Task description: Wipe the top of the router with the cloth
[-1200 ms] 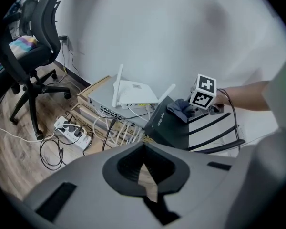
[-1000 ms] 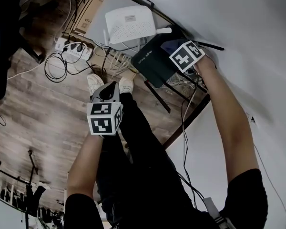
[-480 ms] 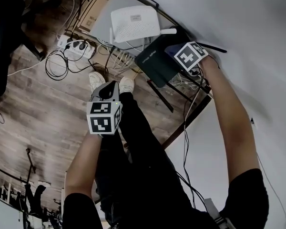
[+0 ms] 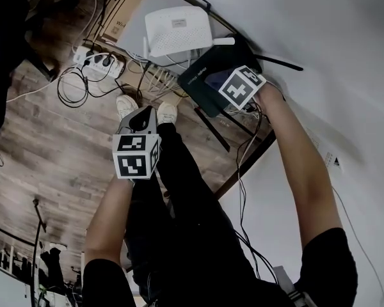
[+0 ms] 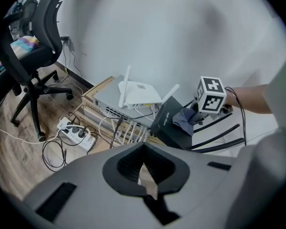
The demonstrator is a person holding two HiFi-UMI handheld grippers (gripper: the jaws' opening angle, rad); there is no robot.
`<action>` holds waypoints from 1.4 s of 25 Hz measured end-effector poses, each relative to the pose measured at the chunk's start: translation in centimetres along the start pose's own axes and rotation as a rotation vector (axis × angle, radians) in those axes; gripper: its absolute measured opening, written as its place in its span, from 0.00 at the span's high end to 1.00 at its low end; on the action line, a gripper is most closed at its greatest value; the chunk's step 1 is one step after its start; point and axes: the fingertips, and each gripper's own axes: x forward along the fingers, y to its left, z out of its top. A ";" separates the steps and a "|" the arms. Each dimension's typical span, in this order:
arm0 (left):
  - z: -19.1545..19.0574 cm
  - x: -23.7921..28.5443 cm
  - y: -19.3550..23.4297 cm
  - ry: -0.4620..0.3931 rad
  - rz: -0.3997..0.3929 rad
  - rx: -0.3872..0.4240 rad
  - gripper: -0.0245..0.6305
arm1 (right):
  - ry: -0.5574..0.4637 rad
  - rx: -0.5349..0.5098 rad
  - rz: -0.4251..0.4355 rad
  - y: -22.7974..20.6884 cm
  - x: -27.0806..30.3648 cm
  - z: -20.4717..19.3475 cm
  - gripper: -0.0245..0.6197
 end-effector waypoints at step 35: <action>1.2 1.8 -5.2 0.034 -0.057 0.040 0.96 | -0.157 0.096 0.216 7.8 -0.6 2.1 0.87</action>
